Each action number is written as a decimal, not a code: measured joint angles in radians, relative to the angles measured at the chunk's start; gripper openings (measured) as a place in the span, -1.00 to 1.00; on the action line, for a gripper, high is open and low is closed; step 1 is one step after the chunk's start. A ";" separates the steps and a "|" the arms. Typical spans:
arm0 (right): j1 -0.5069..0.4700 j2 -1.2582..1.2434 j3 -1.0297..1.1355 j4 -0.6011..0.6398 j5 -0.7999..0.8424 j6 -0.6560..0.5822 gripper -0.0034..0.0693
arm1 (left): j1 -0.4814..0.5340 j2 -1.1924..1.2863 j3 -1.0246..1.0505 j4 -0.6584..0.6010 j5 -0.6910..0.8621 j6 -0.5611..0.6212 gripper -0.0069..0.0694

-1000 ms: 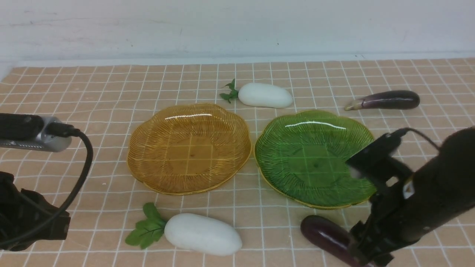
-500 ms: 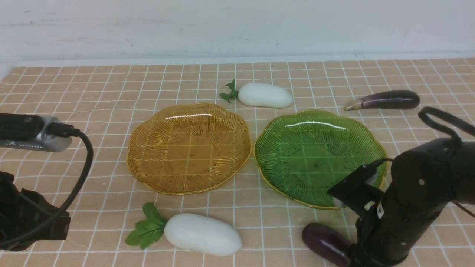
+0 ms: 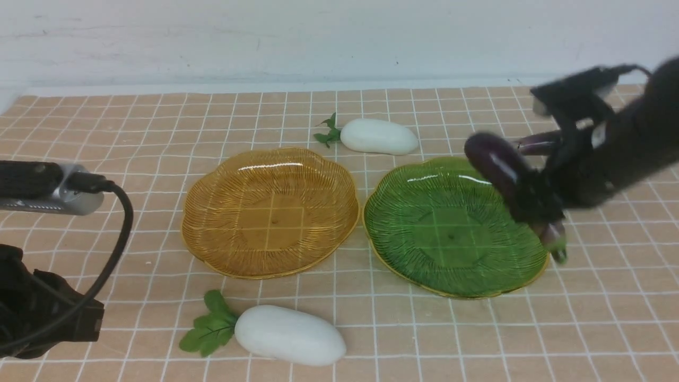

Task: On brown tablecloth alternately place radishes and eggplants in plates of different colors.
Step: 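Put the eggplants into the green plate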

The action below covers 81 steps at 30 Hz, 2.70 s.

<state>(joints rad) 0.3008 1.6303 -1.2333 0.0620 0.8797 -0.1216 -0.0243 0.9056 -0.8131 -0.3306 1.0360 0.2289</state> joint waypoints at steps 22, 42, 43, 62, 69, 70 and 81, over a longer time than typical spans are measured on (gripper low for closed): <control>-0.127 0.437 -0.688 -0.250 0.307 0.253 0.46 | 0.000 0.000 0.000 0.000 0.007 0.015 -0.83; -0.494 0.723 -0.753 0.353 -0.198 0.396 0.65 | 0.000 0.000 0.000 0.000 0.025 0.016 -0.83; -0.494 0.733 -0.754 0.361 -0.218 0.396 0.65 | 0.000 0.000 0.000 0.000 0.025 0.016 -0.83; -0.477 0.801 -0.770 0.526 -0.031 0.070 0.30 | 0.000 0.000 0.000 -0.001 0.036 0.006 -0.83; -0.470 0.726 -0.896 0.375 0.266 -0.005 0.10 | 0.000 0.000 0.000 -0.001 0.036 0.008 -0.83; -0.467 0.722 -0.917 0.340 0.290 -0.019 0.10 | 0.000 0.000 0.000 -0.001 0.036 0.012 -0.83; -0.315 0.717 -0.952 -0.019 0.363 -0.338 0.54 | 0.000 0.000 0.000 -0.001 -0.037 0.026 -0.83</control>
<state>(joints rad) -0.0140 2.3472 -2.1855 0.0430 1.2430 -0.4595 -0.0243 0.9056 -0.8131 -0.3317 0.9994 0.2550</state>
